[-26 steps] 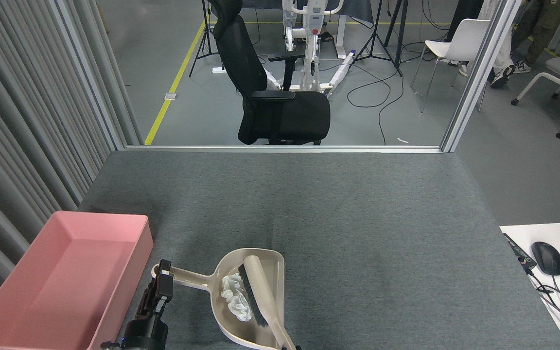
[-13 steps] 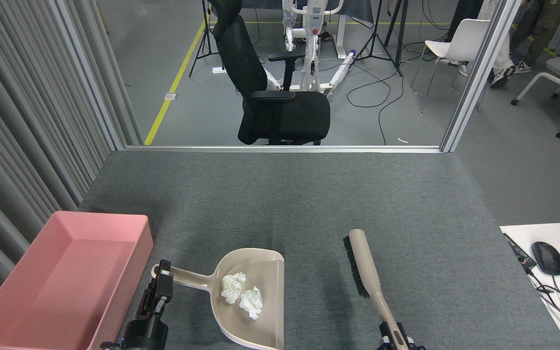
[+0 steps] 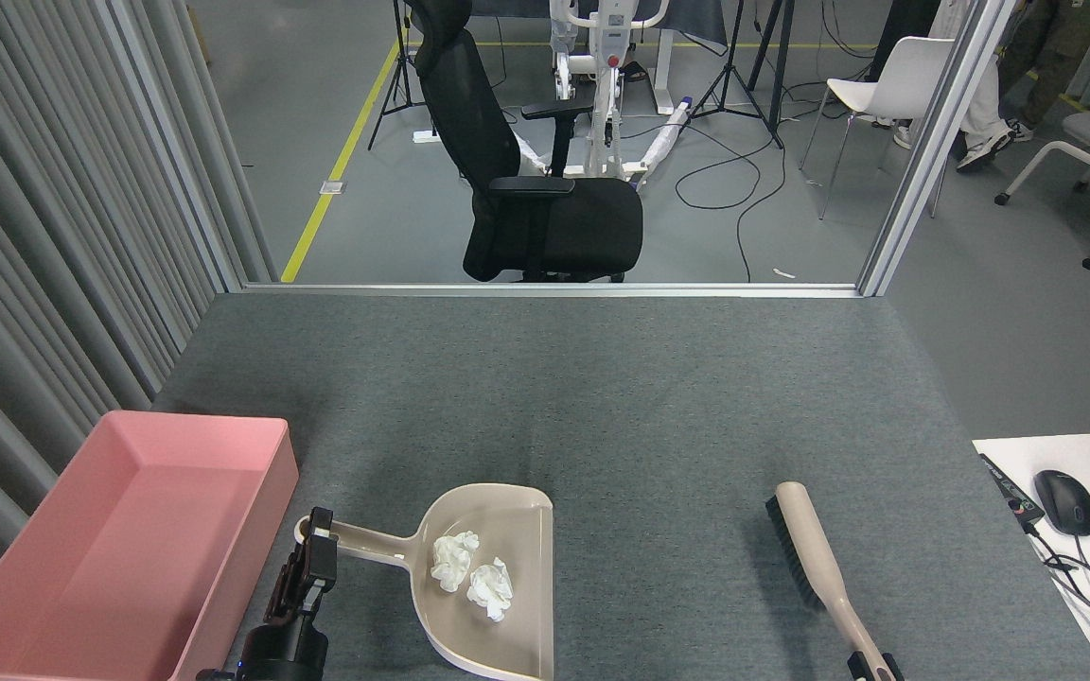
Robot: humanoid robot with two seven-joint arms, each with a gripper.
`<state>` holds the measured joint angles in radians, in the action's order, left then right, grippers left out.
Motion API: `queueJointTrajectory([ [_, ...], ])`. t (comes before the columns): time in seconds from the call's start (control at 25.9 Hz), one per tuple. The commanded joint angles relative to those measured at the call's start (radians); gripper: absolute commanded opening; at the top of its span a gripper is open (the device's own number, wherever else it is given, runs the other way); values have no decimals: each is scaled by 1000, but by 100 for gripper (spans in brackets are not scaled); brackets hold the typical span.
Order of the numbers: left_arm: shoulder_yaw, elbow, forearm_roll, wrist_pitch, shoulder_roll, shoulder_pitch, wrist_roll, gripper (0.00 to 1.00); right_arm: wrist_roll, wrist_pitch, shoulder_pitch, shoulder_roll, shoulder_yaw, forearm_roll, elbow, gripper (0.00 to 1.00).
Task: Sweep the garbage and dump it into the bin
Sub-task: 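Lift the brush away from the dustpan with the right gripper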
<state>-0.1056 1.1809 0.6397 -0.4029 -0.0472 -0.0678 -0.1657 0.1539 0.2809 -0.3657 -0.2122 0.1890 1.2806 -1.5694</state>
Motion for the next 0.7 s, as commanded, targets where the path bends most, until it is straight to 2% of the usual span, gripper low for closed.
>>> queueJointTrajectory([
  [0.0,1,-1,0,-2,1,0,3,31,6,-2,-1,5,6,0,14,73],
  [0.04,1,-1,0,-4,1,2,3,32,7,-6,-1,5,7,-1,14,93],
  [0.08,0,-1,0,-4,1,2,3,32,9,-8,-2,5,7,-1,14,97],
  [0.31,1,-1,0,-4,-3,0,3,32,29,12,-13,8,30,-4,8,98],
  [0.43,1,-1,2,-1,-3,0,5,30,70,67,-18,25,98,-43,6,98],
  [0.54,1,-1,0,-10,0,0,5,25,76,112,-18,50,139,-56,2,98],
  [0.66,0,-1,-8,-13,0,0,2,18,76,112,-13,48,141,-56,-1,98],
])
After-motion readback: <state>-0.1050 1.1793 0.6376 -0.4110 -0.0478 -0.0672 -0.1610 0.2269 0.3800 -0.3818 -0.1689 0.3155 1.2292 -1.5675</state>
